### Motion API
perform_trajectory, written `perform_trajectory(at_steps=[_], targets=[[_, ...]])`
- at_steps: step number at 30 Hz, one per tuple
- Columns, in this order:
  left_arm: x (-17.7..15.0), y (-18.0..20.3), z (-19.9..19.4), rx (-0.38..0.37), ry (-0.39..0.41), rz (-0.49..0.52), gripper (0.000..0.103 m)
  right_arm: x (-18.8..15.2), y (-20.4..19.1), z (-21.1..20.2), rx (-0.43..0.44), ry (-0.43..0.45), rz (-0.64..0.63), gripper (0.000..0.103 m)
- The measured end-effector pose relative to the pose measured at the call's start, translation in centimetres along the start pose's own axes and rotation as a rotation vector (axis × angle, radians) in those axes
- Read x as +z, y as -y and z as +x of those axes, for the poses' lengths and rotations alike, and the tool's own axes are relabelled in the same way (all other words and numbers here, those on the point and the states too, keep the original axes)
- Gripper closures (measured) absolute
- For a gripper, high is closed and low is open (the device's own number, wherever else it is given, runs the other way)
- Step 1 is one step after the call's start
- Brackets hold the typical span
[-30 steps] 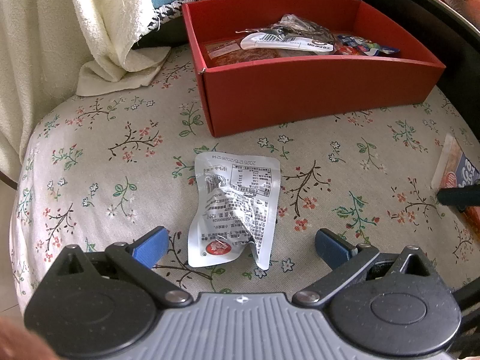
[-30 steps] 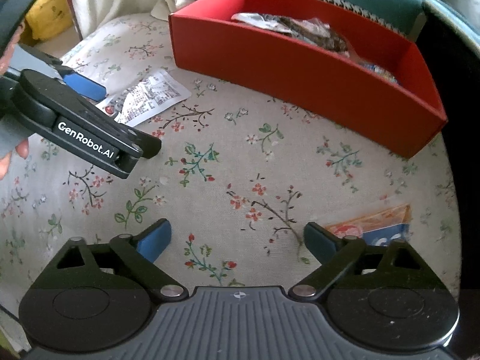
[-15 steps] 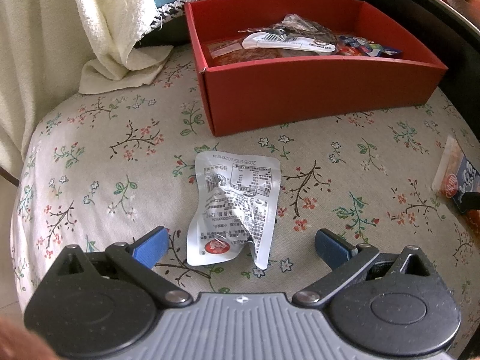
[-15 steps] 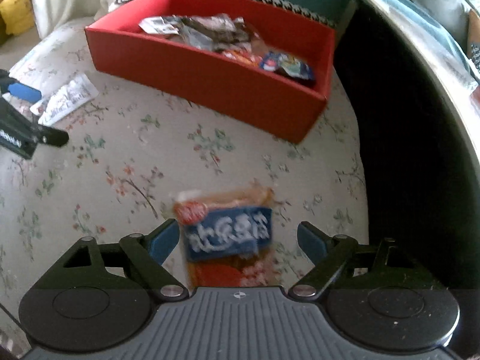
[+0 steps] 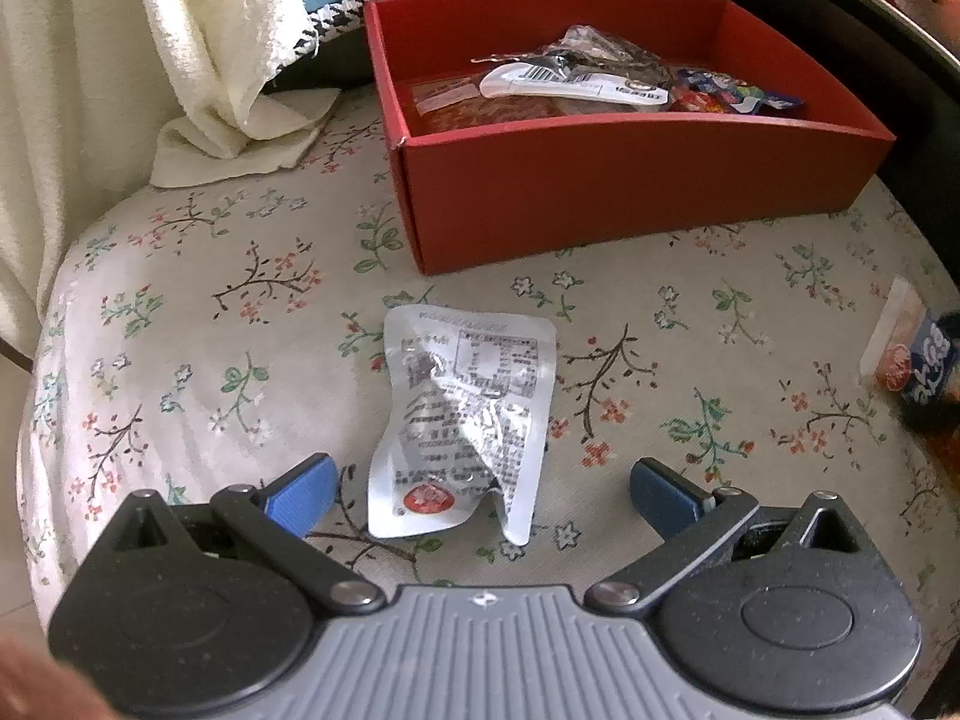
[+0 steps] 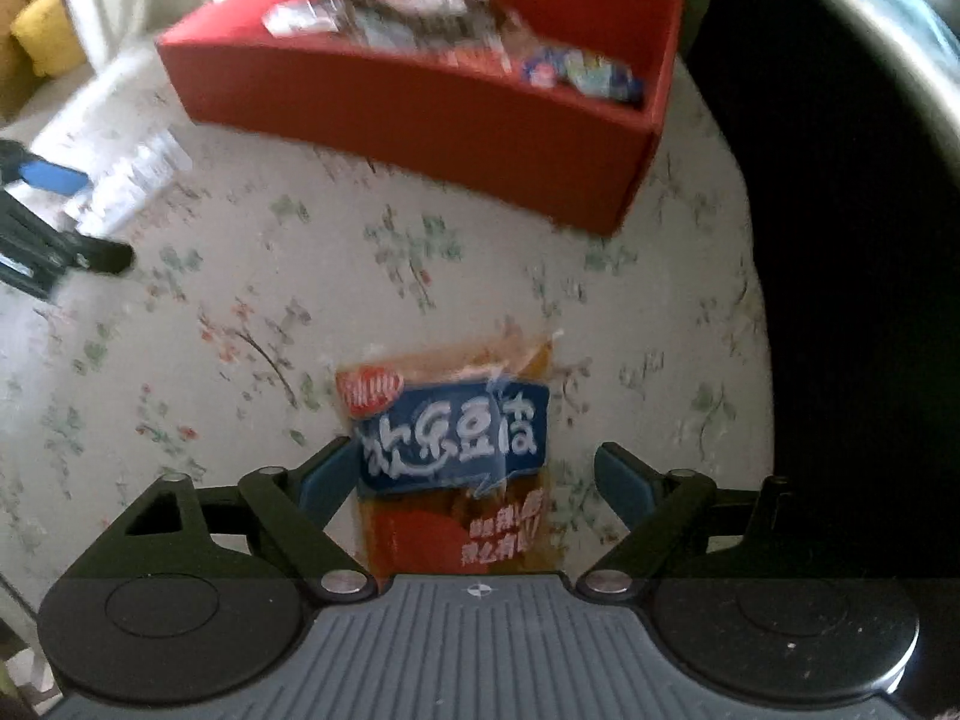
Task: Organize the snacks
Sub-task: 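Grasp the white sachet with the left gripper while the right gripper grasps the blue snack bag, then carry the white sachet and blue snack bag over the red box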
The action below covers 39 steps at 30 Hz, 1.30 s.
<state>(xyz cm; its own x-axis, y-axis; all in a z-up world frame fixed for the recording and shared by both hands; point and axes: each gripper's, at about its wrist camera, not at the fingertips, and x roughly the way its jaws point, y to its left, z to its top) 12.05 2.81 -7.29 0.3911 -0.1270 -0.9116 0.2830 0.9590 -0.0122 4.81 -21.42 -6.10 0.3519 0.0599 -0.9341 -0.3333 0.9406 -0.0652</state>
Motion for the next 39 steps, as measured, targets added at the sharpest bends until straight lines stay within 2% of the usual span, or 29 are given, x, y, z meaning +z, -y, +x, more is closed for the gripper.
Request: perform_trajectory(at_steps=[5, 7, 8, 9, 10, 11, 15, 20, 27, 39], targets=[[0.4, 0.2, 0.3, 0.018, 0.026, -0.024, 0.005, -0.4, -1.5, -0.4, -0.023, 0.016, 0.014, 0.021], [0.5, 0.3, 0.1, 0.023, 0.036, -0.028, 0.014, -0.4, -1.7, -0.6, -0.017, 0.014, 0.037, 0.026], [0.5, 0.4, -0.2, 0.016, 0.044, -0.029, 0.026, -0.4, -1.8, -0.7, -0.013, 0.011, 0.044, 0.029], [0.6, 0.5, -0.5, 0.024, 0.054, -0.030, 0.044, -0.4, -1.9, -0.7, -0.011, 0.008, 0.048, 0.031], [0.6, 0.4, -0.8, 0.014, 0.061, -0.034, 0.054, -0.3, -2.0, -0.8, -0.009, 0.005, 0.053, 0.032], [0.7, 0.3, -1.0, -0.006, 0.054, -0.045, 0.054, -0.2, -2.0, -0.9, 0.001, 0.001, 0.061, 0.033], [0.4, 0.2, -1.2, 0.009, 0.046, -0.048, 0.054, 0.2, -2.0, -1.2, 0.047, 0.006, 0.096, 0.037], [0.2, -0.6, -2.1, -0.018, 0.047, -0.100, 0.055, 1.1, -2.4, -2.4, 0.096, 0.053, 0.124, 0.038], [0.6, -0.7, -4.5, -0.061, 0.106, -0.120, 0.055, 3.2, -2.9, -4.1, 0.154, 0.142, 0.170, 0.038], [2.2, 0.8, -6.9, -0.092, 0.194, -0.098, 0.054, 6.4, -2.5, -6.2, 0.164, 0.265, 0.238, 0.038]])
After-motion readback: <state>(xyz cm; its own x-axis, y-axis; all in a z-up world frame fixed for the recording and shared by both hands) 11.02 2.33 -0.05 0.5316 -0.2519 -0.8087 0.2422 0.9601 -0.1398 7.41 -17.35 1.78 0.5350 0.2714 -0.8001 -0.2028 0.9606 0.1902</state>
